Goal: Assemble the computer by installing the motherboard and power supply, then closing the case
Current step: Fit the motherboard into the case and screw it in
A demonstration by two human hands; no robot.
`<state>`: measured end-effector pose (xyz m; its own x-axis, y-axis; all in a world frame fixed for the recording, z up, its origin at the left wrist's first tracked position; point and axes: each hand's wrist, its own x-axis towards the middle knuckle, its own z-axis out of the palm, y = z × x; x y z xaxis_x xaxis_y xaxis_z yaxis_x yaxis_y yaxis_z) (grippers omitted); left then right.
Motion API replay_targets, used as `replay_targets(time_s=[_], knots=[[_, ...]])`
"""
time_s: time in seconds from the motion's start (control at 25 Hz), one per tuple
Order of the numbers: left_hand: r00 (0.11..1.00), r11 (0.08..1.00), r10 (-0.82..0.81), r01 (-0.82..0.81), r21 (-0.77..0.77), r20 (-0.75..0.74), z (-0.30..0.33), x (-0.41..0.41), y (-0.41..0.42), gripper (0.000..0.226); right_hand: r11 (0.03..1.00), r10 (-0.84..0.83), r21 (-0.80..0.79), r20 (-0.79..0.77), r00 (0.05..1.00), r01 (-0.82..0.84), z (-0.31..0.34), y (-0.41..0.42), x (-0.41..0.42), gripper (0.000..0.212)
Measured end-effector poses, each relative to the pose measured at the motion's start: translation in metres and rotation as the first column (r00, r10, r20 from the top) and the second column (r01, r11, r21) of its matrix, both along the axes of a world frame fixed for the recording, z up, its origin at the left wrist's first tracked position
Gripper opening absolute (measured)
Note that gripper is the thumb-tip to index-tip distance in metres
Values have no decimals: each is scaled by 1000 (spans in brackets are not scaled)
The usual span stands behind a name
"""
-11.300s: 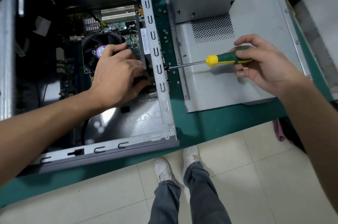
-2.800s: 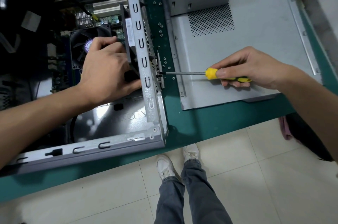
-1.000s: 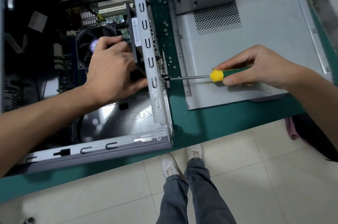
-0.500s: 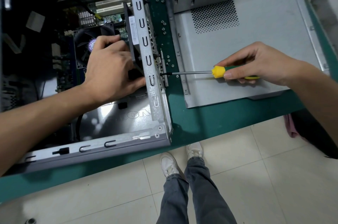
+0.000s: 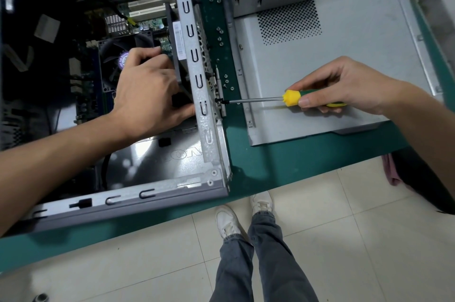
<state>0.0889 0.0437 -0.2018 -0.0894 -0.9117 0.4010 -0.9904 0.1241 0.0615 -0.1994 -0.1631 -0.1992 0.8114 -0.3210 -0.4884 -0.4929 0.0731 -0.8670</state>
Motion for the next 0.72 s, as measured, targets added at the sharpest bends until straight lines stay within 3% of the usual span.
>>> replay_targets(time_s=[0.36,0.56,0.64,0.72], knots=[[1000,1000,-17,17,-8,-3,0,0,1,68,999,-11,-34,15,1000,12,7,-6,3,43],[1000,1000,1,-1,-7,2,3,-2,0,65,999,25,24,2,1000,-25,12,-17,13,42],[1000,1000,-1,1,-14,-1,5,-4,0,54,999,-3,-53,18,1000,4,14,-22,14,41],[1000,1000,-7,7,-8,-8,4,-4,-1,56,994,-96,-51,33,995,97,13,-22,16,39]])
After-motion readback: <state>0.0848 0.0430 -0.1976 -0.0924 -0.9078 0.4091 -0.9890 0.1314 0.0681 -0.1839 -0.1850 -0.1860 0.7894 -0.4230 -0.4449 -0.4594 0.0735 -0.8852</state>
